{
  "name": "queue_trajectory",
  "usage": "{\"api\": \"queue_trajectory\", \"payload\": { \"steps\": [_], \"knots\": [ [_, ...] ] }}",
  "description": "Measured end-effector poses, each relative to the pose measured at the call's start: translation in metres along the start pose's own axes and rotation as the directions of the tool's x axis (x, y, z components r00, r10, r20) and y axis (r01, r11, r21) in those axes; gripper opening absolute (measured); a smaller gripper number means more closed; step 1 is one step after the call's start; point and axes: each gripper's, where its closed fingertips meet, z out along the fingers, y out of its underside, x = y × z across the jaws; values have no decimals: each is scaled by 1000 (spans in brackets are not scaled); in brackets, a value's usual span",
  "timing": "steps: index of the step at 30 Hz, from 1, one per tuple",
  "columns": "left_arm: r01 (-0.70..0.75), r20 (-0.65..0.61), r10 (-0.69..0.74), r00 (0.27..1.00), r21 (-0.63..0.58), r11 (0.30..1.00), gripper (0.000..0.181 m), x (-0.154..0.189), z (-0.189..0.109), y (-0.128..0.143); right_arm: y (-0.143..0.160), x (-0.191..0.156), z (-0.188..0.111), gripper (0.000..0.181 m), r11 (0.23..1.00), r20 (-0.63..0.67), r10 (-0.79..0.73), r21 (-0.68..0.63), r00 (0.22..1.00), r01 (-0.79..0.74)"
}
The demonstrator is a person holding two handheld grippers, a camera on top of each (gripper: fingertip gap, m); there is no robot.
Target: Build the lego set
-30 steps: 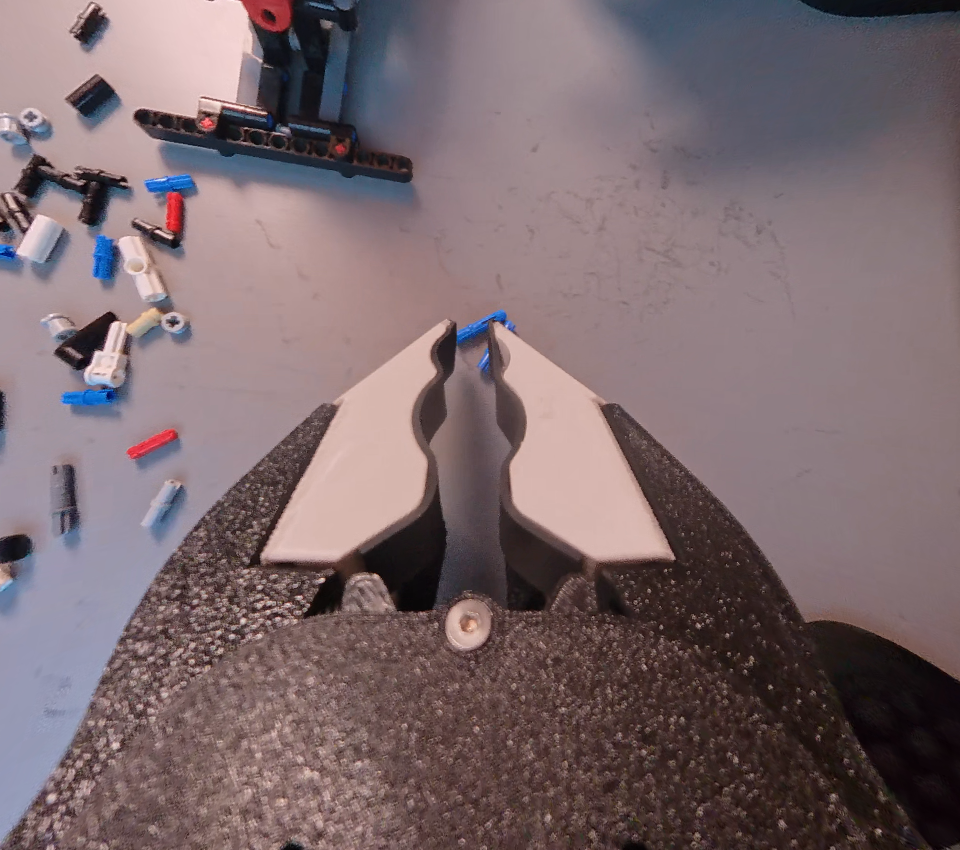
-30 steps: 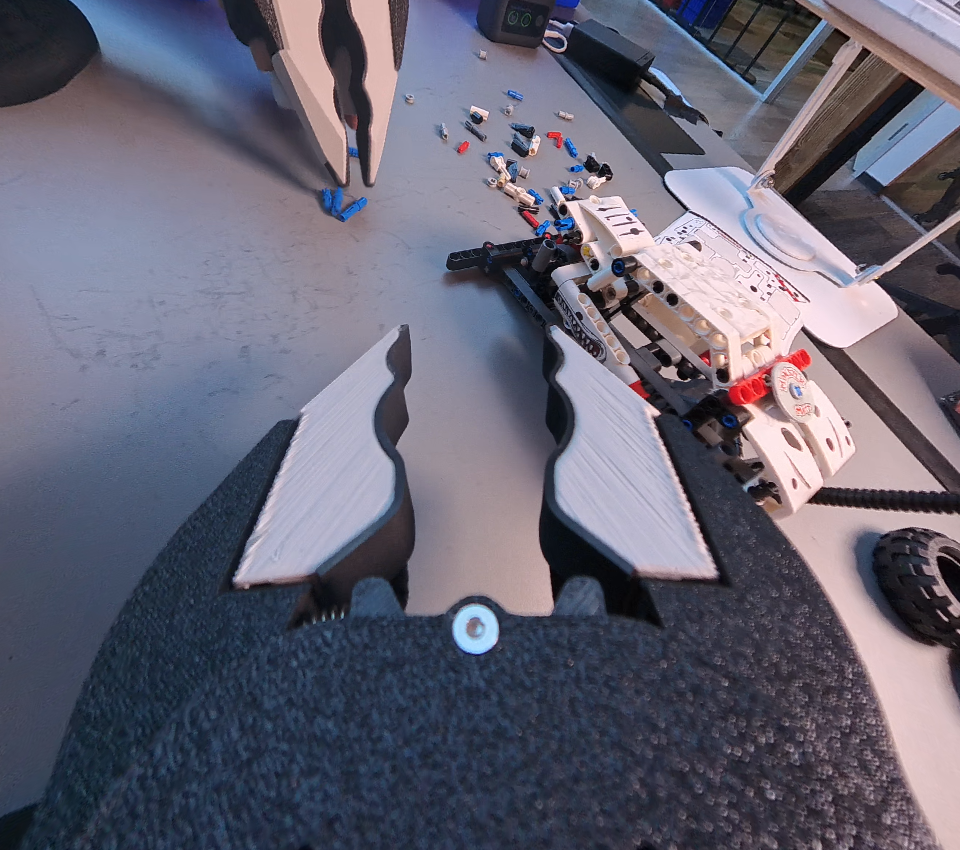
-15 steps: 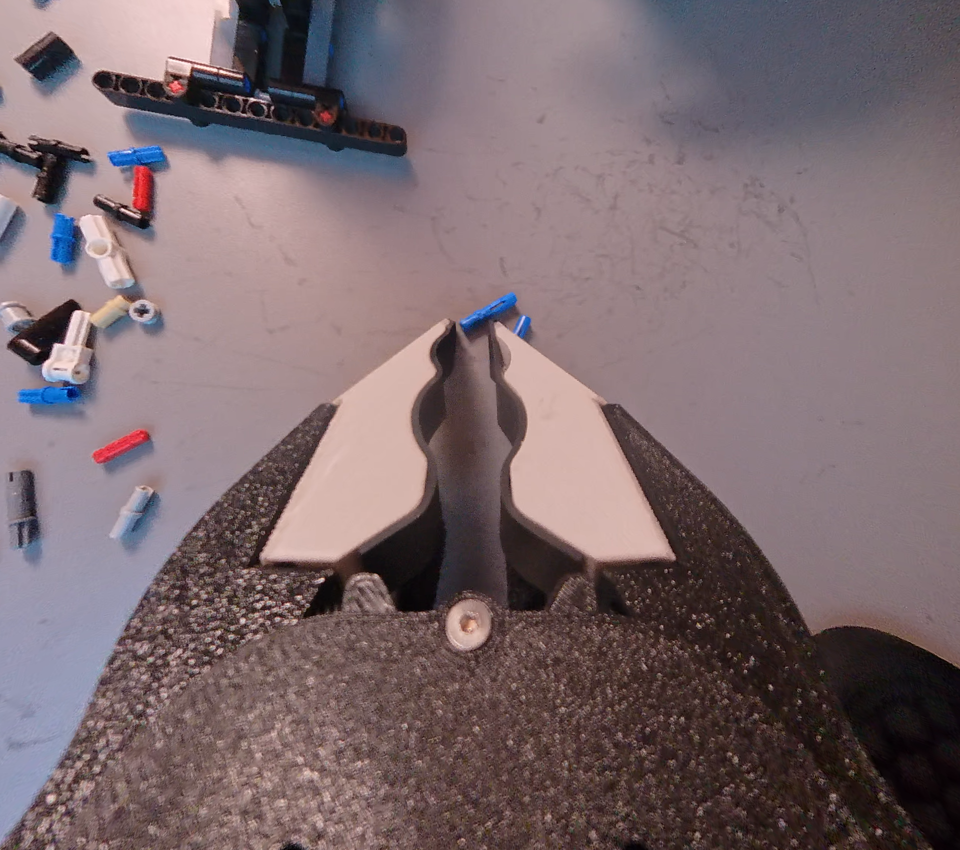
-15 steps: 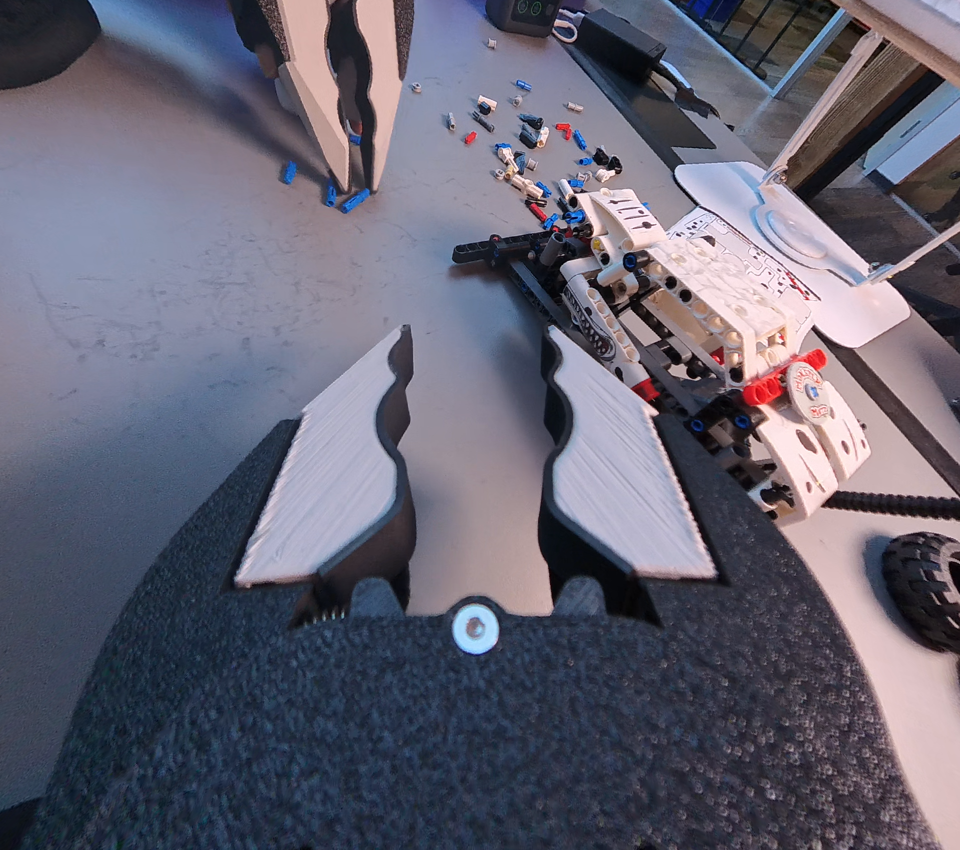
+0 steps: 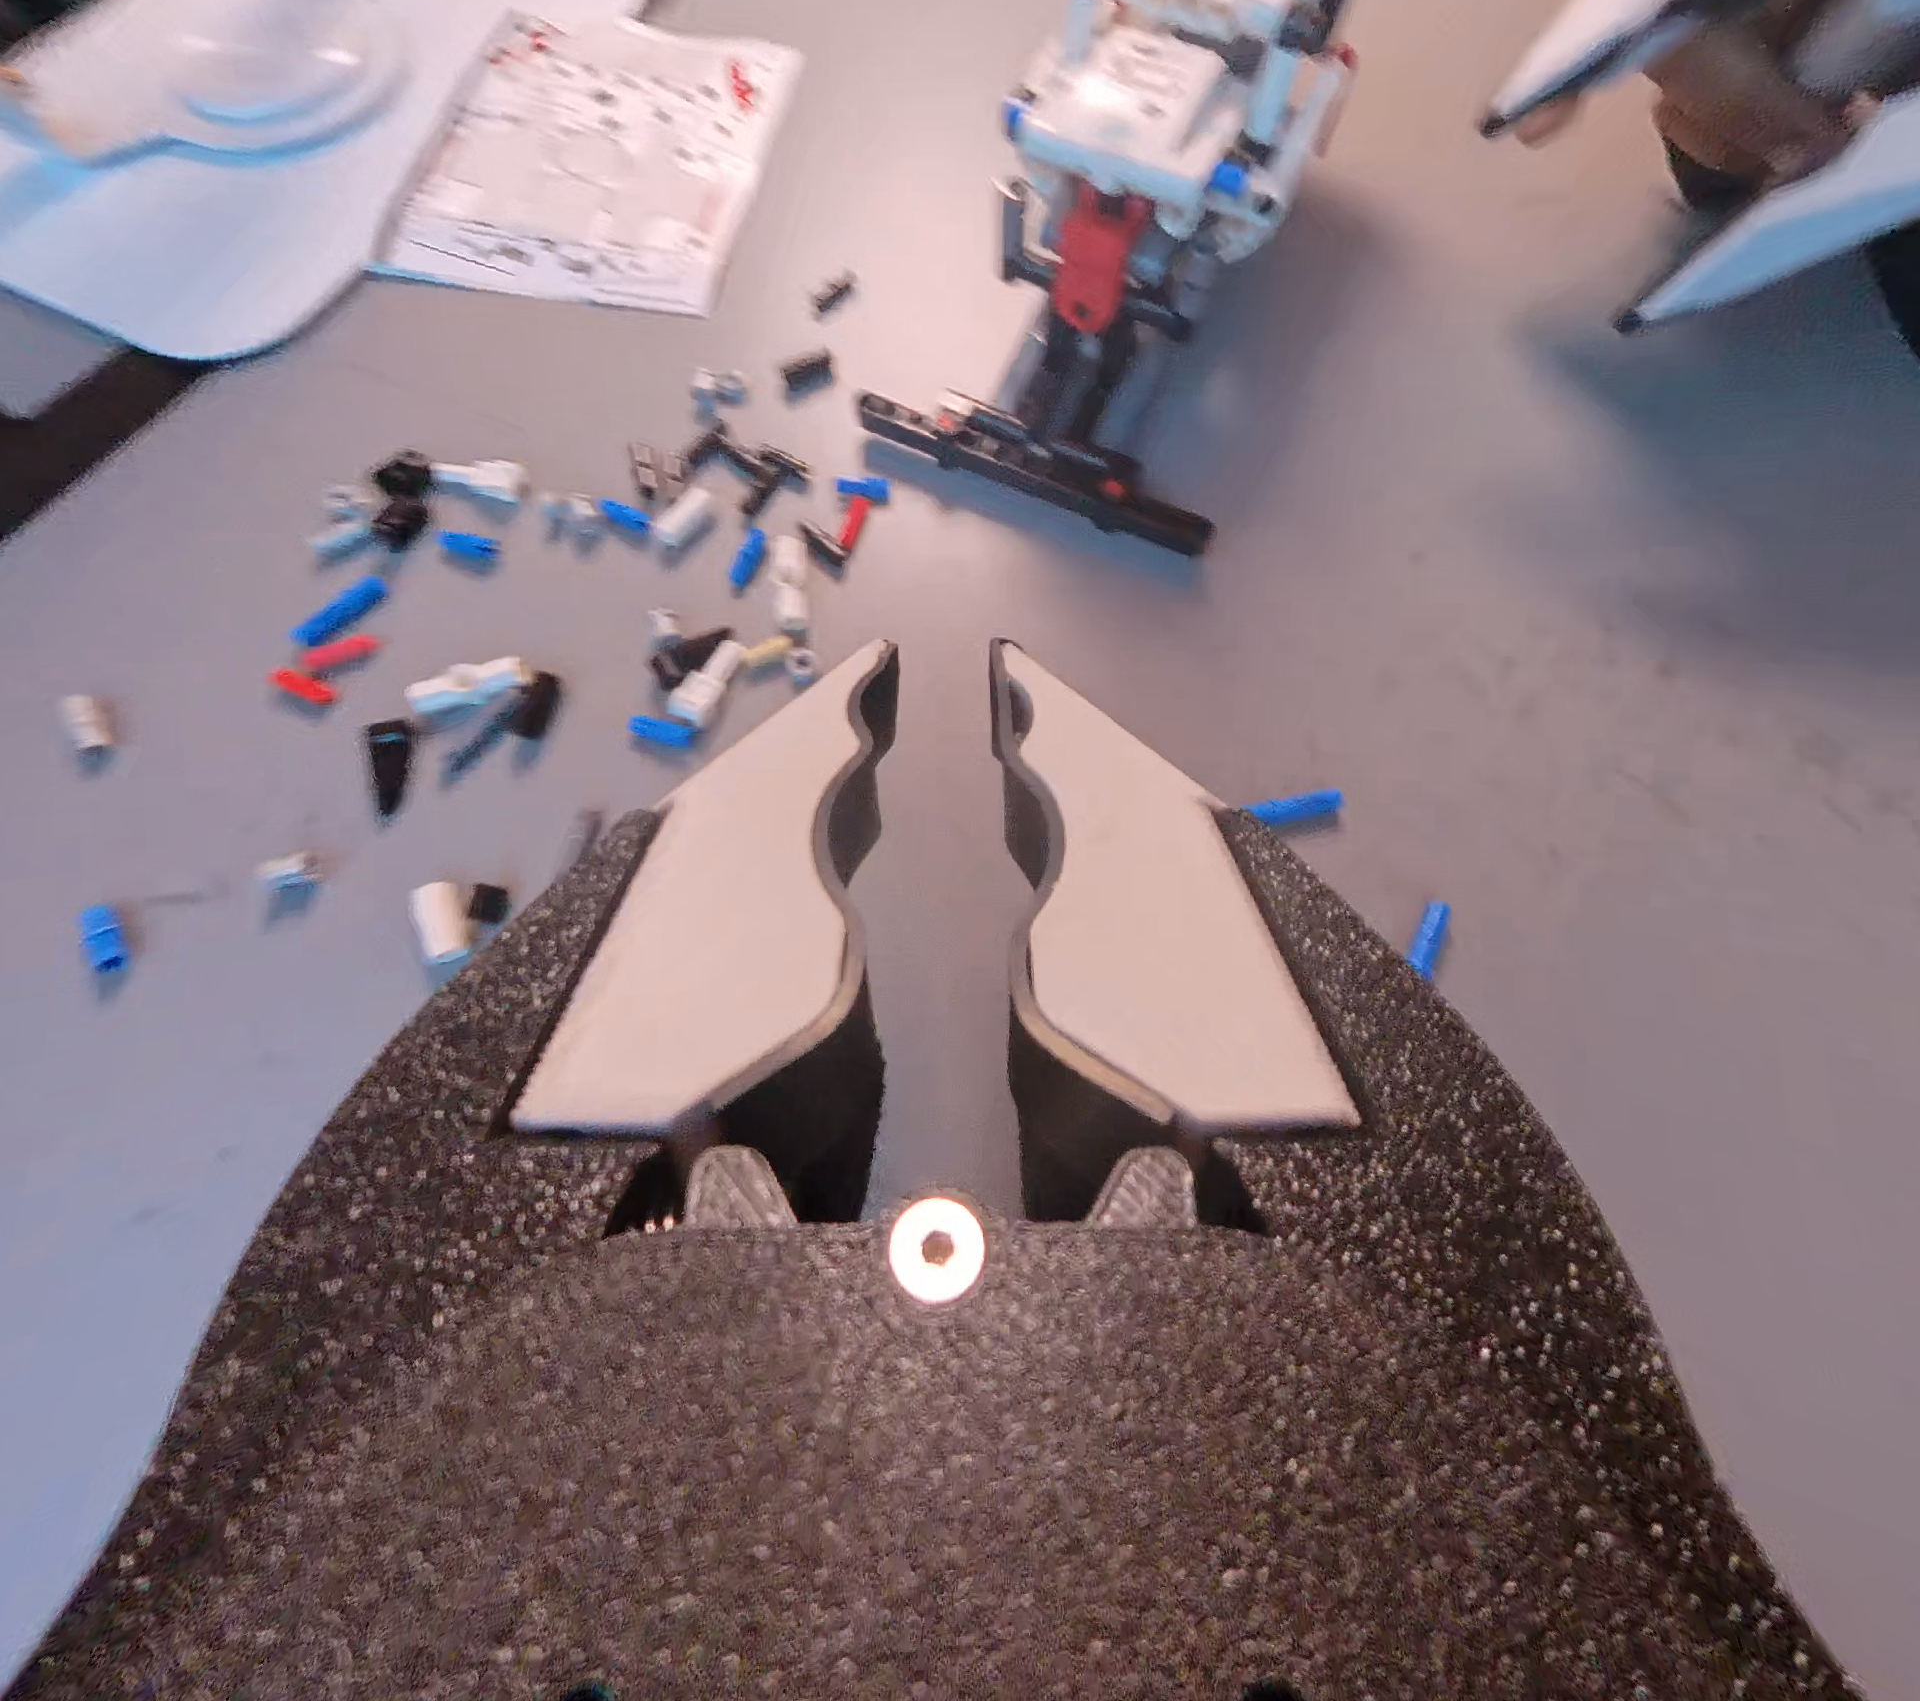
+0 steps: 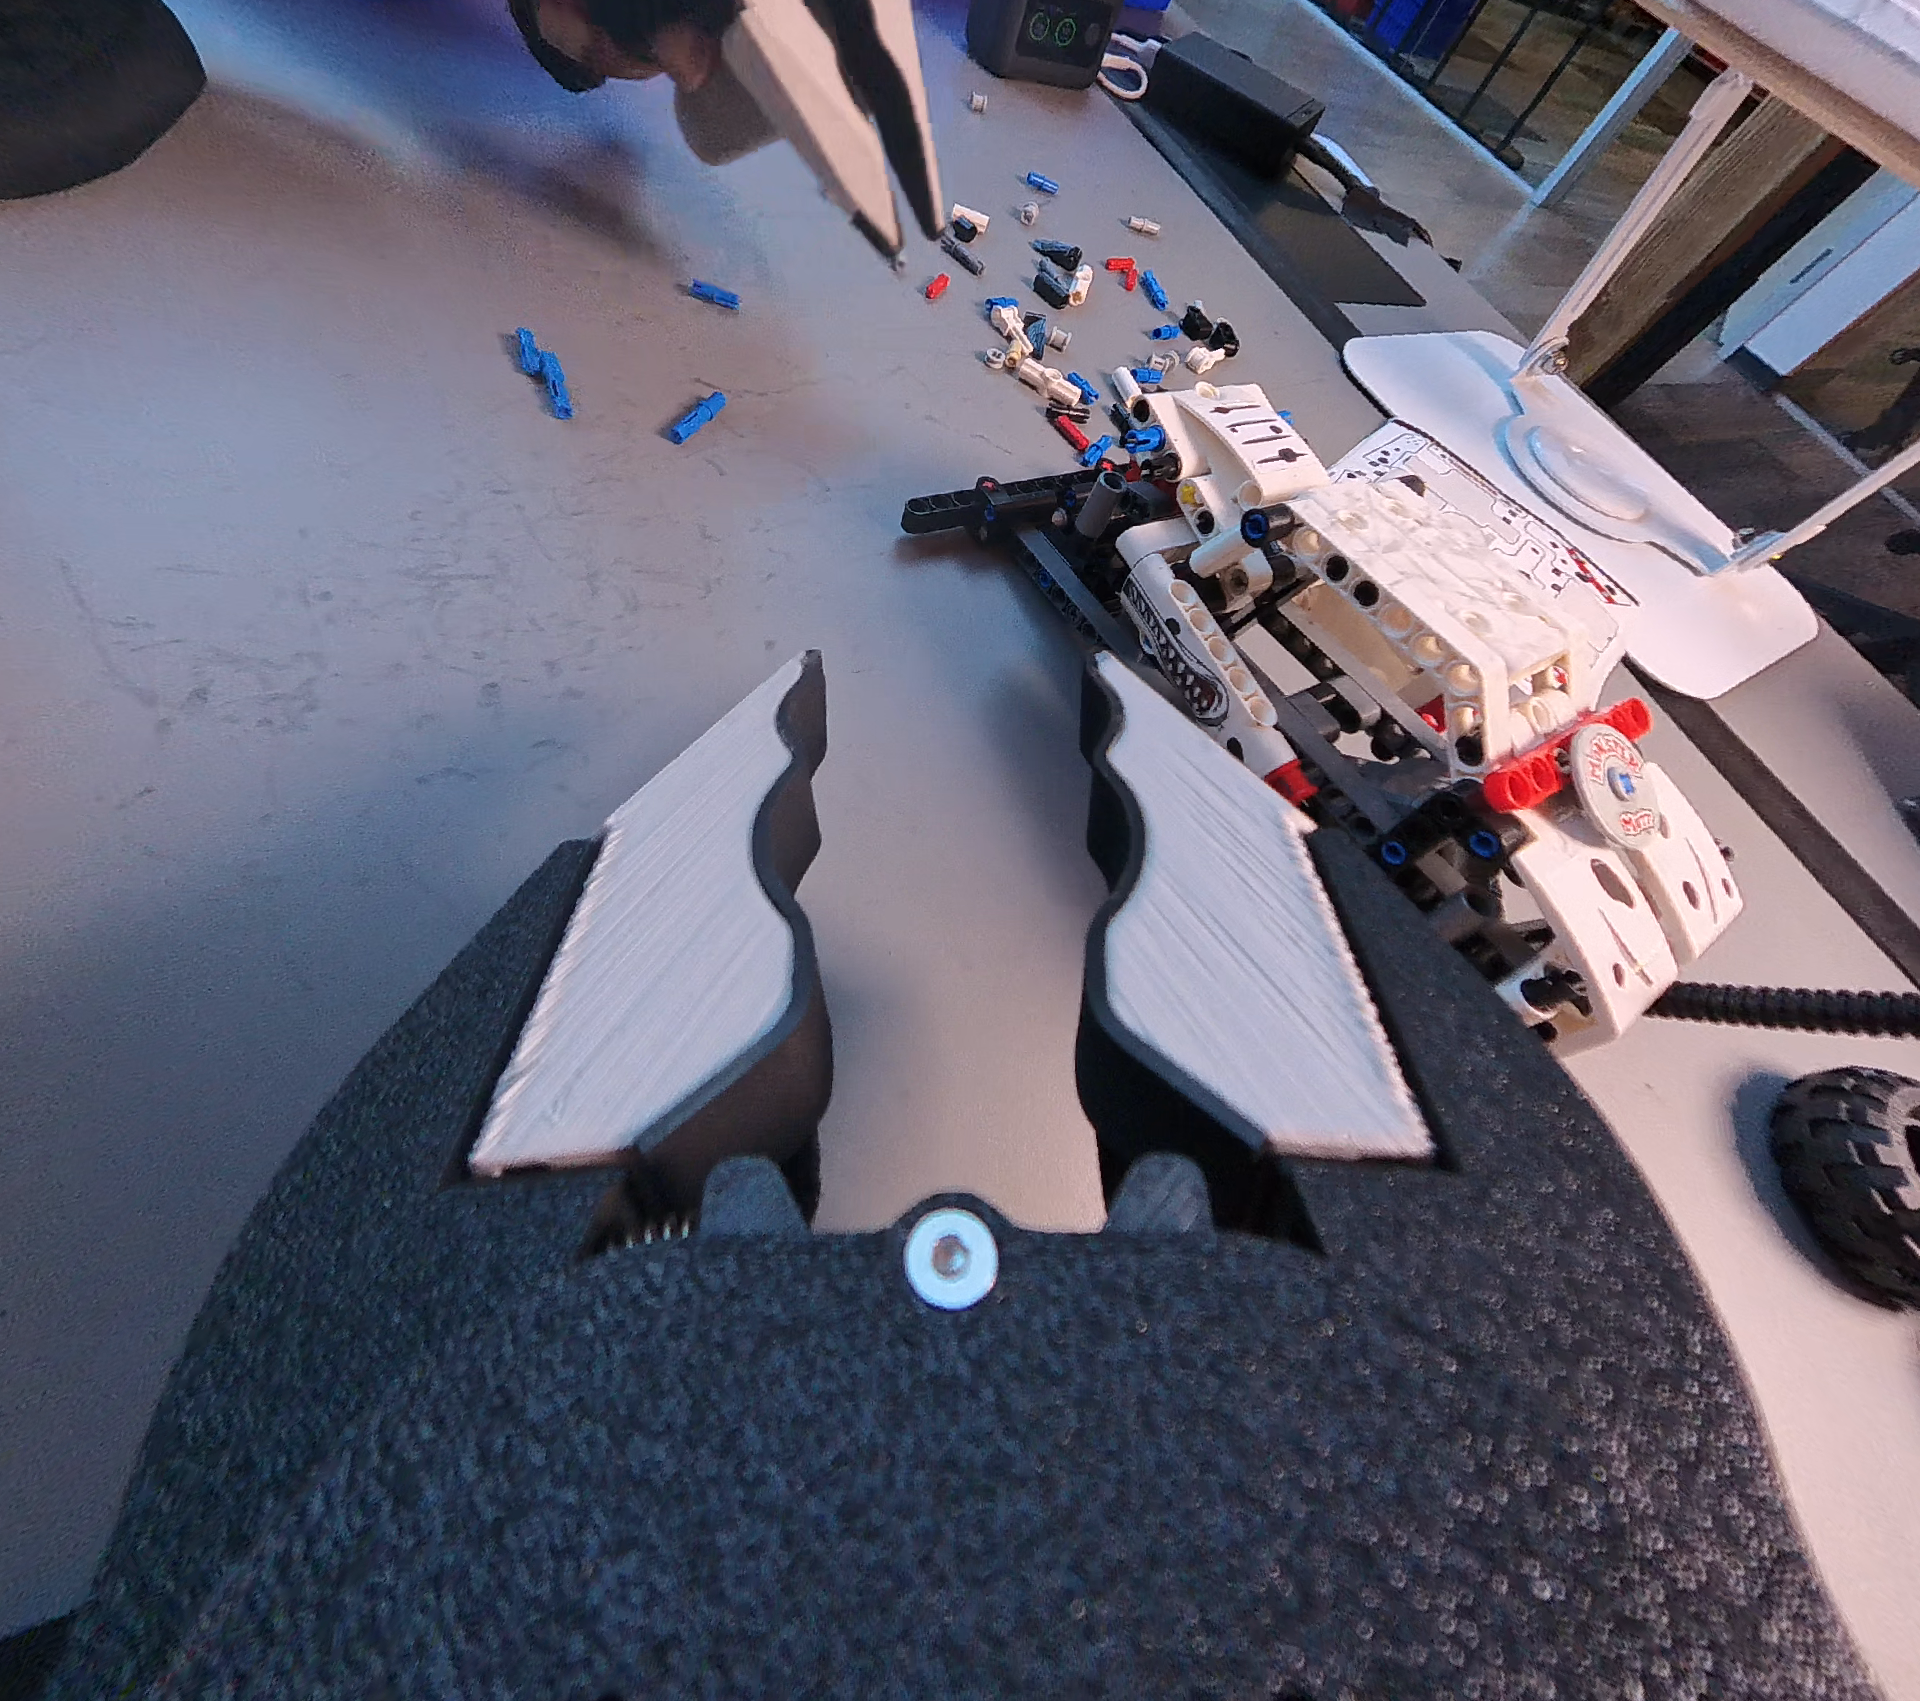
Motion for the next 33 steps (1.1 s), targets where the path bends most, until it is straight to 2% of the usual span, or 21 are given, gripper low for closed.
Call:
{"api": "queue_trajectory", "payload": {
  "steps": [3, 5, 7, 9, 10, 12, 13, 17, 21, 27, 30, 33],
  "knots": [
    [80, 199, -107, 974, 139, 987, 17, -40, -16, -14, -7, 1, -2, 51, 999, -5, 13, 45, 1000, -13],
    [122, 296, -171, 940, 177, 977, 18, -63, -27, -11, -11, 4, -3, 57, 997, -9, 32, 72, 999, -31],
    [157, 344, -224, 912, 212, 965, 20, -78, -36, -7, -13, 6, -4, 63, 994, -10, 57, 92, 998, -56],
    [191, 358, -272, 893, 245, 951, 25, -87, -42, -5, -16, 9, -6, 60, 991, -15, 74, 117, 997, -72],
    [199, 370, -289, 883, 264, 944, 27, -91, -45, -5, -18, 10, -7, 51, 989, -16, 76, 130, 997, -73],
    [196, 394, -308, 866, 300, 934, 33, -96, -52, -8, -23, 10, -12, 6, 984, -19, 53, 173, 998, -49],
    [189, 406, -312, 859, 315, 930, 39, -98, -54, -9, -27, 10, -15, 0, 980, -21, 46, 195, 999, -41],
    [118, 485, -305, 820, 378, 918, 59, -107, -72, -20, -27, 12, -16, 0, 980, -26, 46, 194, 999, -40],
    [44, 526, -284, 802, 421, 906, 67, -105, -90, -35, -23, 13, -12, 21, 985, -42, 38, 170, 998, -30],
    [-89, 521, -182, 834, 452, 887, 40, -73, -110, -75, -22, 17, -10, 32, 983, -64, 51, 180, 997, -39],
    [-153, 537, -152, 830, 482, 863, 36, -61, -139, -99, -20, 22, -8, 40, 982, -81, 76, 178, 994, -61],
    [-238, 586, -162, 794, 545, 804, 39, -53, -201, -126, -20, 29, -8, 44, 979, -118, 108, 185, 987, -85]
  ]
}}
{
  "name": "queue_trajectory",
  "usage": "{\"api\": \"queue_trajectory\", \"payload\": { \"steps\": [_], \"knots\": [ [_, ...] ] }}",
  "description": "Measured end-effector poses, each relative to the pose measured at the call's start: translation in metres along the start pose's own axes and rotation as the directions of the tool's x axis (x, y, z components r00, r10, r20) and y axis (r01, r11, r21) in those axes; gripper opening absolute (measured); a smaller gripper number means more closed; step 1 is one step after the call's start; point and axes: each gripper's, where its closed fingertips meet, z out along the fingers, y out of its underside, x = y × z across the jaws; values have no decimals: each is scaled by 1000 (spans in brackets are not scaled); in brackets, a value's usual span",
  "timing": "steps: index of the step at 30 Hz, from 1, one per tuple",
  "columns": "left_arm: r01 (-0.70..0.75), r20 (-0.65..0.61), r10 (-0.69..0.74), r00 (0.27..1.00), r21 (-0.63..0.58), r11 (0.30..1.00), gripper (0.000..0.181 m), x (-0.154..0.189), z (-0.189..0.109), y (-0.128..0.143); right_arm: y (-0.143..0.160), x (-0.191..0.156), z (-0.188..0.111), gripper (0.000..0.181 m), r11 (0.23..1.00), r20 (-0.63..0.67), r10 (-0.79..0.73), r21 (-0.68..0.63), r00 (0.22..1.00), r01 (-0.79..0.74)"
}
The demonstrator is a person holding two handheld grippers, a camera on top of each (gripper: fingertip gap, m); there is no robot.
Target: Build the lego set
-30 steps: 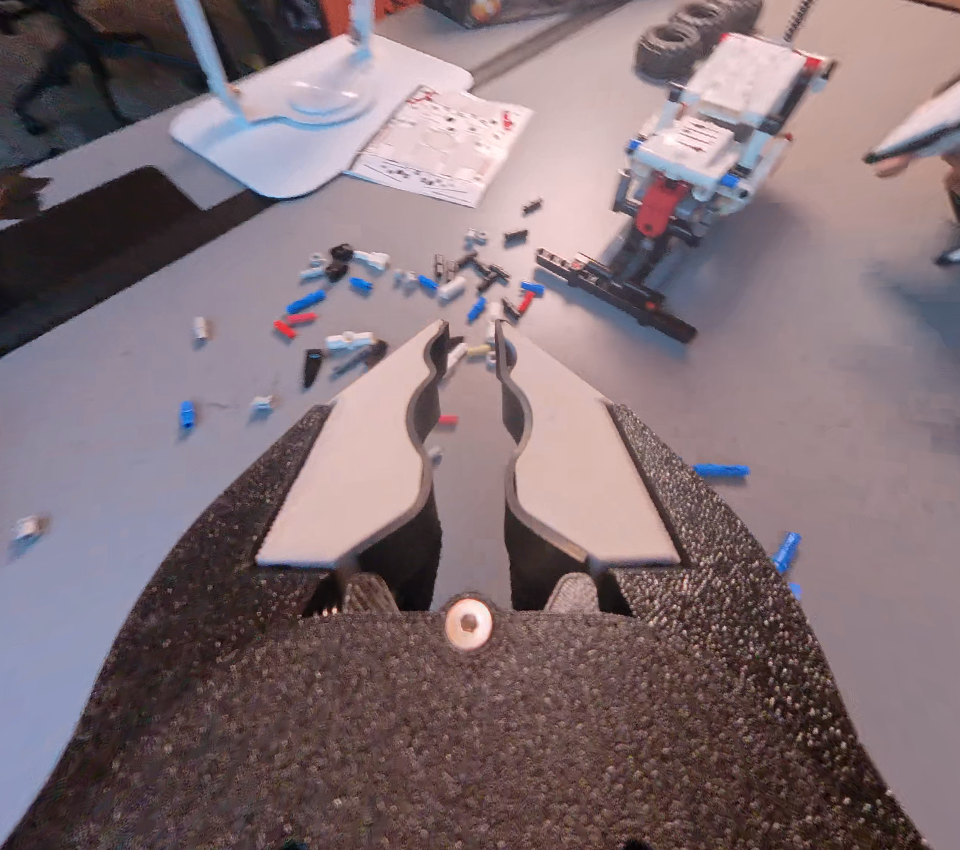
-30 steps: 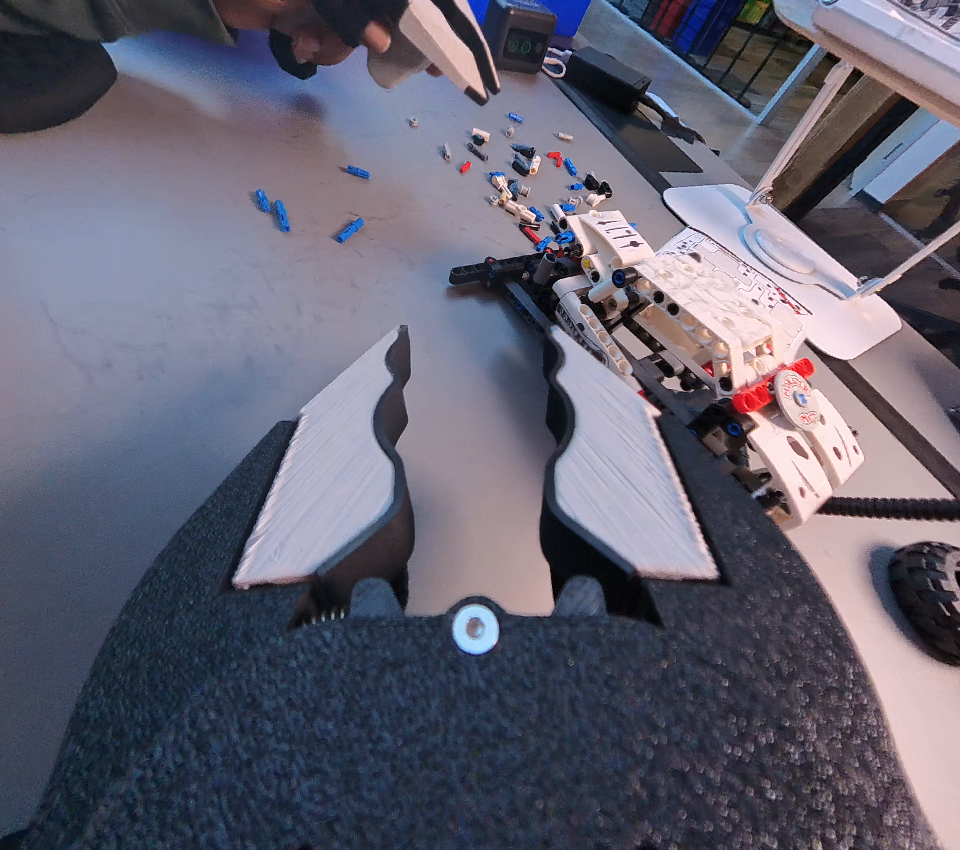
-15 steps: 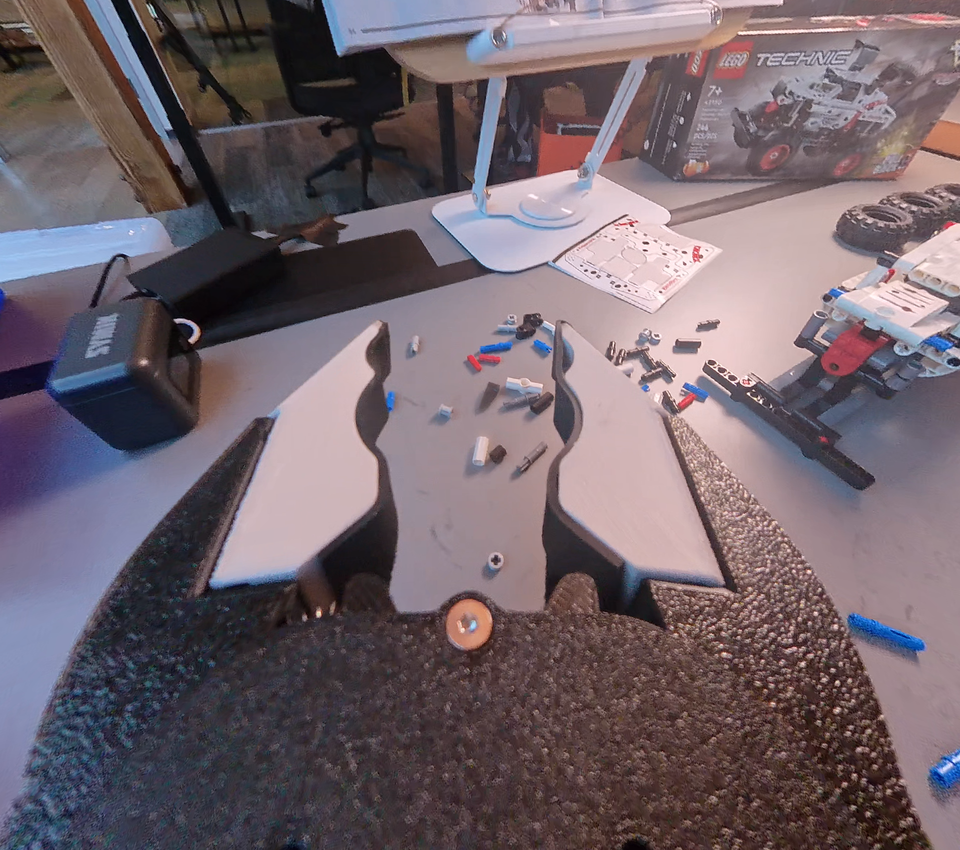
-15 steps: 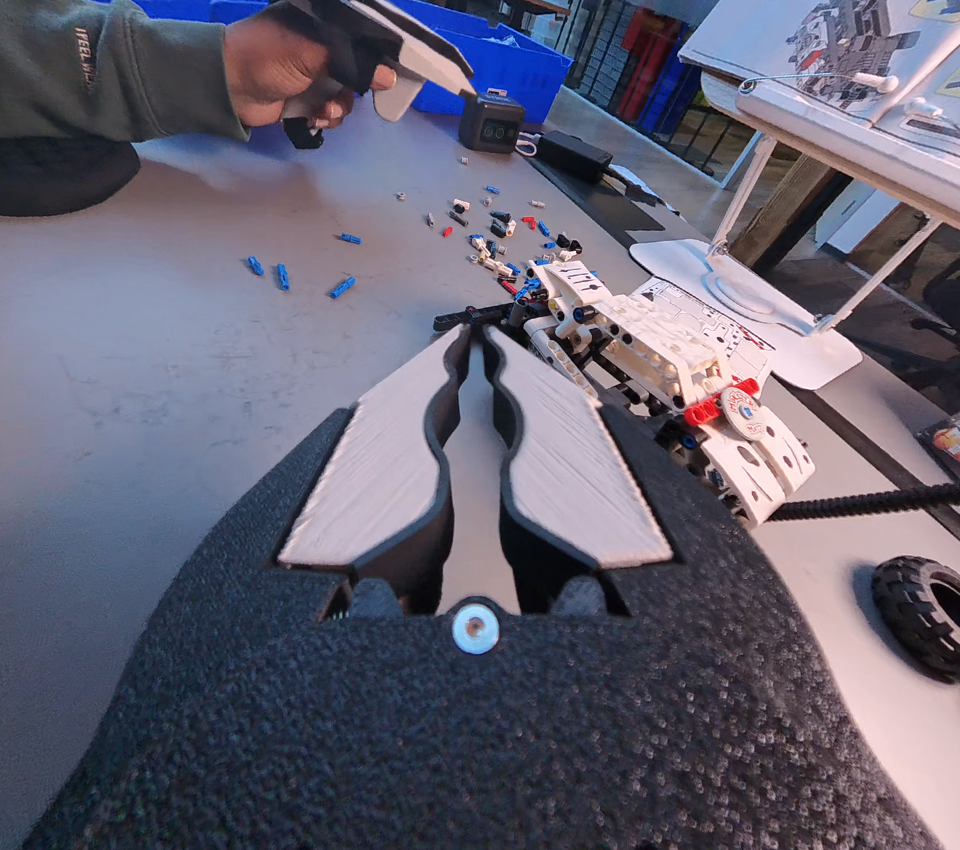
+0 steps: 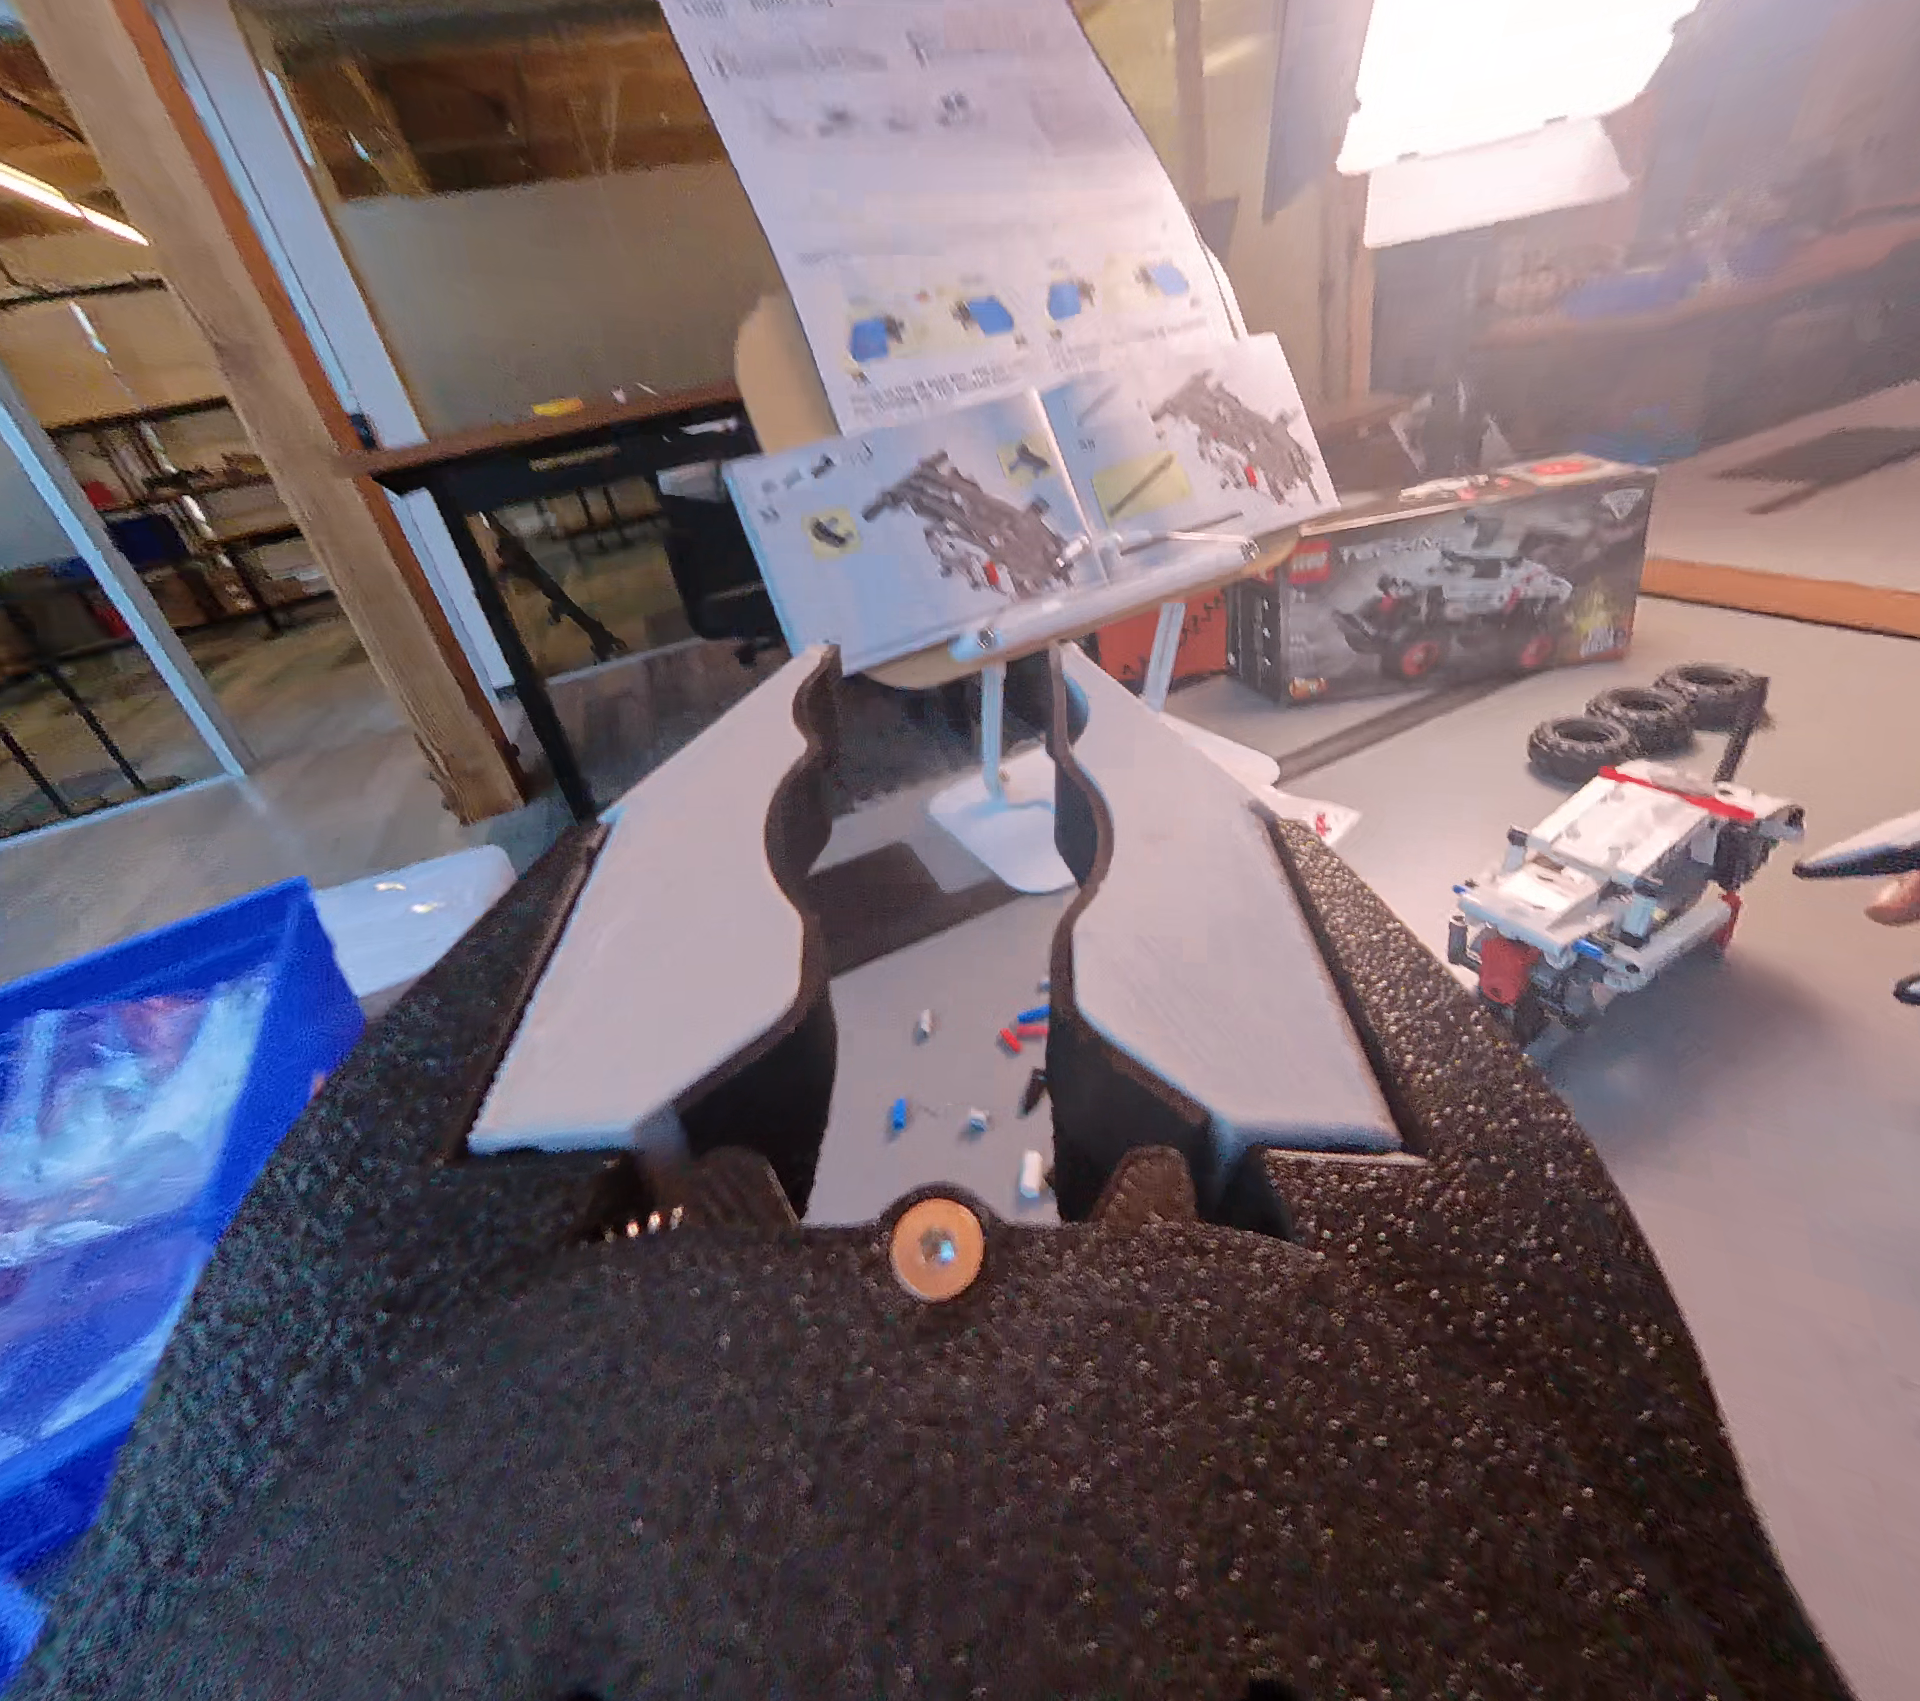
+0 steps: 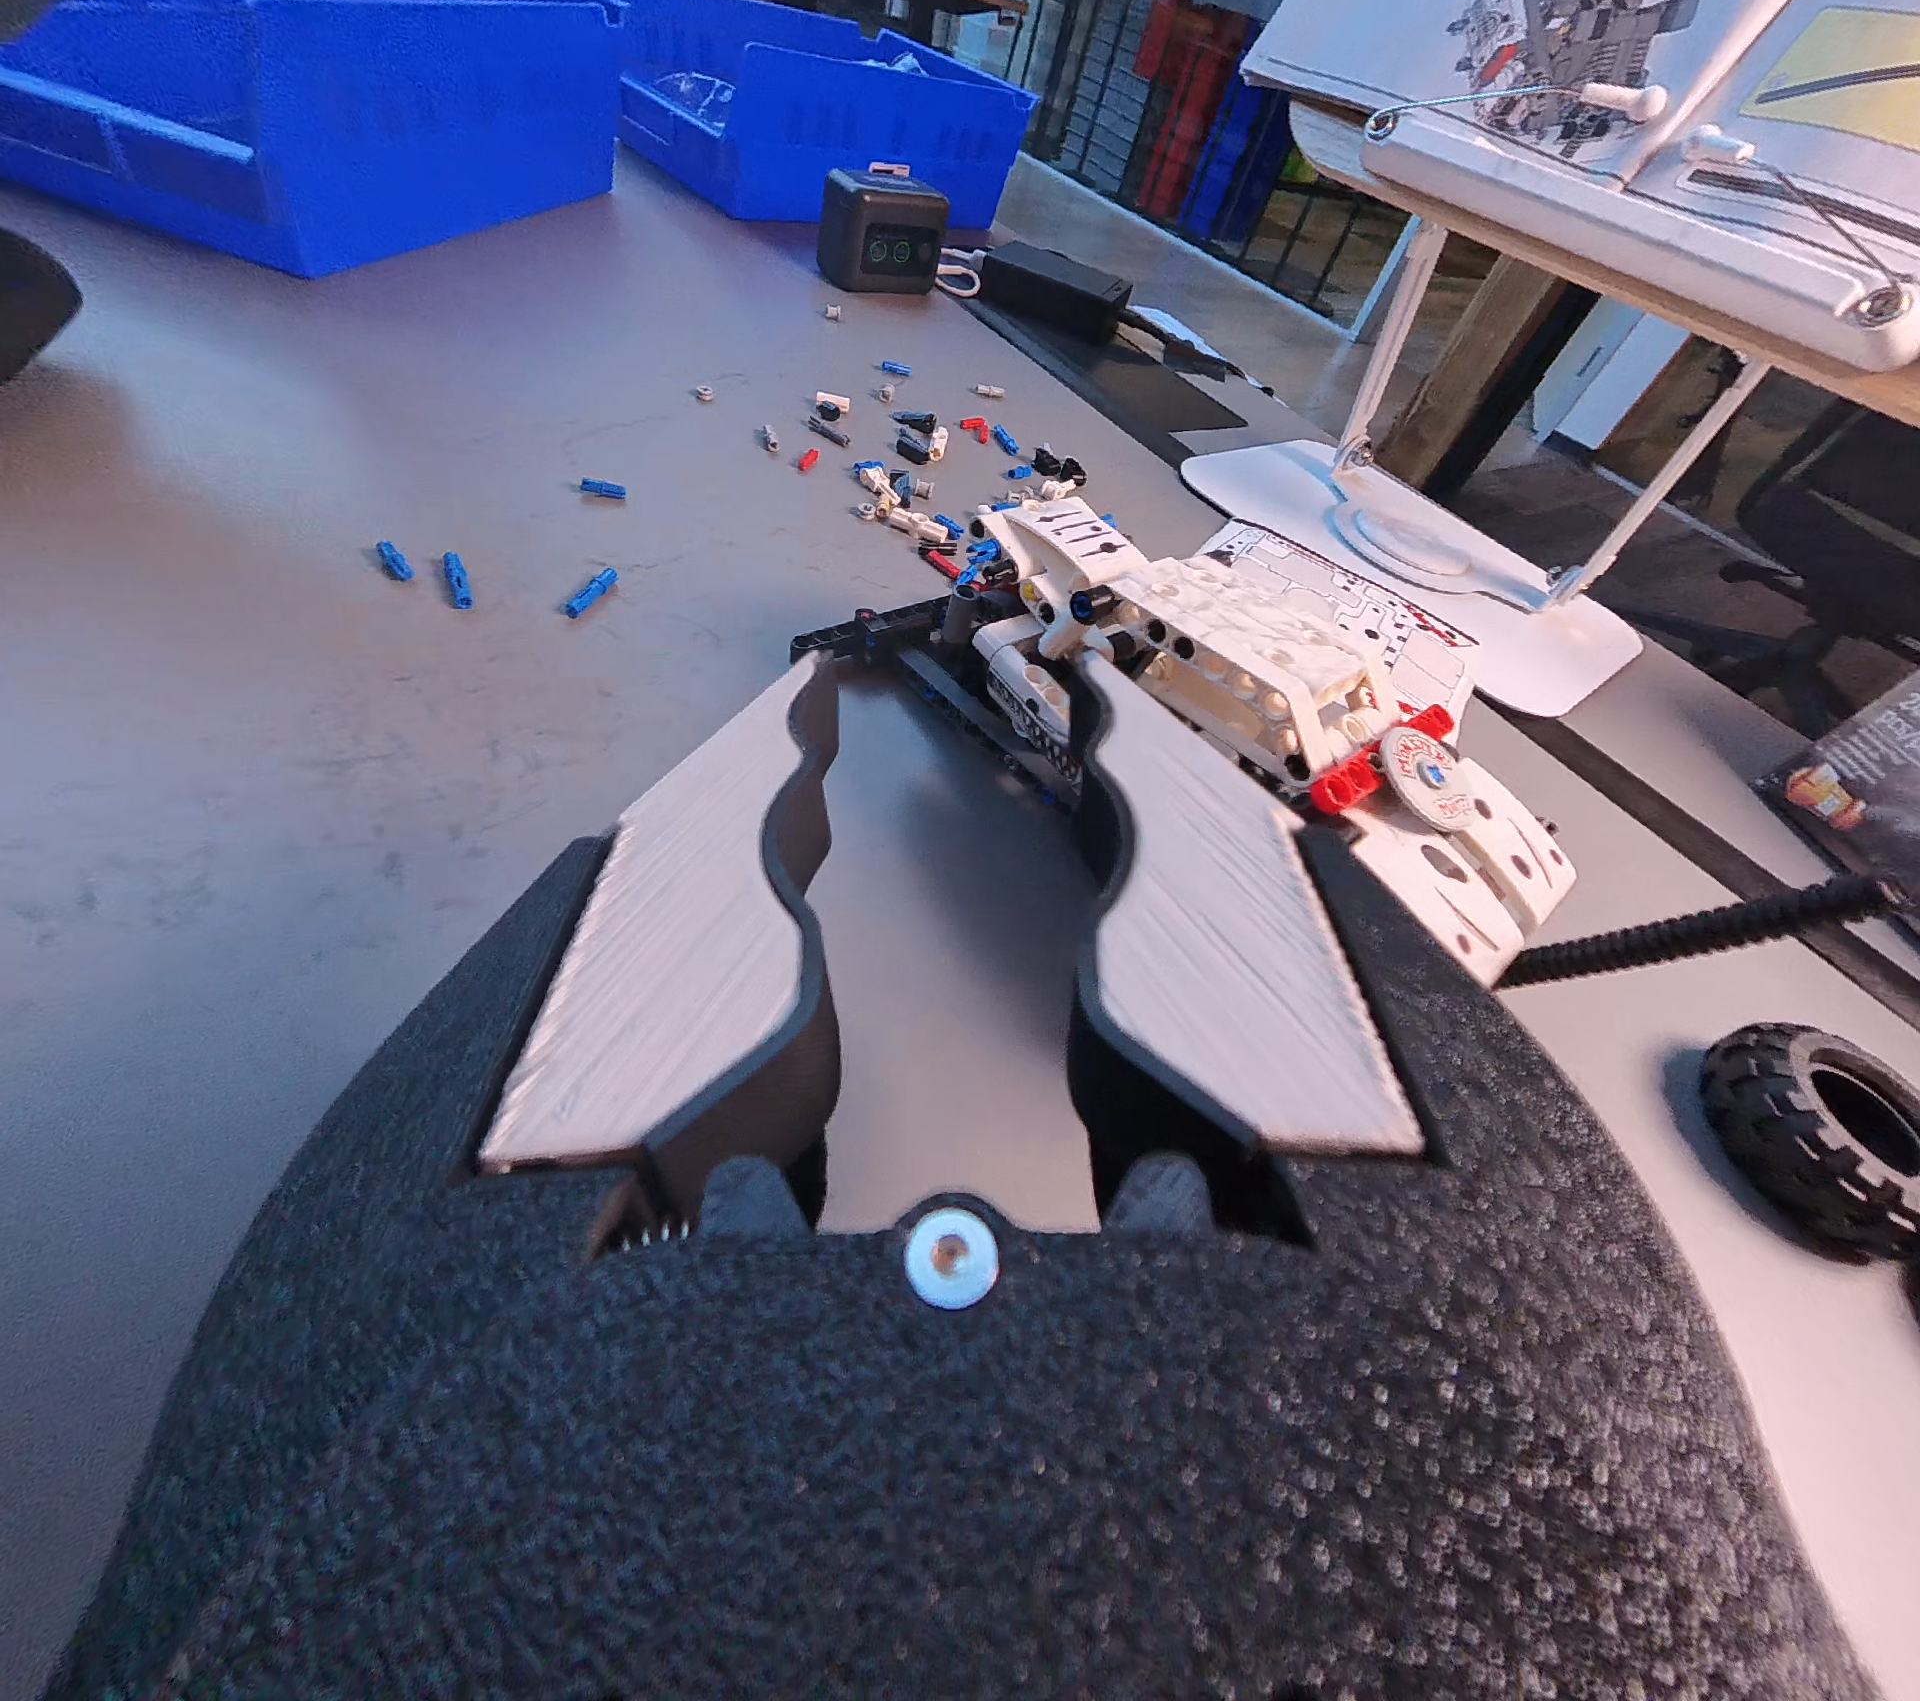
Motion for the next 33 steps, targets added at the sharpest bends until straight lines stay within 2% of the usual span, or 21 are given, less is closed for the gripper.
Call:
{"api": "queue_trajectory", "payload": {
  "steps": [2, 4, 7, 9, 11, 13, 15, 17, 19, 20, 24, 28, 31, 33],
  "knots": [
    [-48, 60, 47, 997, 25, 999, 47, -29, -24, -31, -2, 1, 0, 44, 1000, -22, 13, 8, 1000, -13],
    [-120, 146, 117, 982, 6, 993, 47, -67, -52, -54, -4, -4, 1, 44, 1000, -20, 7, 9, 1000, -7],
    [-170, 243, 203, 948, -151, 974, 39, -135, -92, -58, -5, -12, 3, 43, 999, -13, -37, -1, 999, 37],
    [-95, 223, 166, 961, -297, 950, 38, -169, -111, -36, -6, -16, 4, 43, 999, -2, -49, -3, 999, 49],
    [-31, 211, 141, 967, -452, 891, 38, -200, -128, 1, -6, -19, 6, 42, 999, 8, -52, -5, 999, 52],
    [-35, 187, 176, 966, -582, 812, 33, -225, -143, 44, -4, -22, 8, 41, 998, 15, -54, -13, 998, 55],
    [-56, 88, 171, 981, -719, 692, 27, -230, -156, 97, -2, -23, 9, 40, 998, 15, -61, -24, 998, 61],
    [-114, -7, 197, 980, -837, 535, 21, -234, -170, 147, -2, -23, 9, 38, 997, 7, -70, -27, 998, 70],
    [-157, -82, 212, 974, -917, 367, 7, -239, -184, 189, -2, -23, 10, 37, 997, 0, -75, -31, 997, 75],
    [-174, -107, 220, 969, -935, 309, 3, -242, -188, 203, -2, -23, 10, 36, 997, -3, -77, -31, 997, 77],
    [-184, -173, 110, 979, -978, 99, 2, -236, -206, 244, -1, -25, 10, 34, 995, -11, -89, -37, 996, 88],
    [-239, -240, 6, 971, -970, -44, 13, -227, -222, 264, -1, -24, 10, 33, 996, -15, -85, -40, 996, 85],
    [-247, -248, 3, 969, -966, -74, 21, -229, -223, 269, -1, -22, 9, 31, 997, -17, -73, -37, 997, 72],
    [-211, -211, -4, 978, -977, -40, 24, -231, -215, 270, -1, -21, 9, 30, 997, -15, -66, -37, 998, 65]
  ]
}}
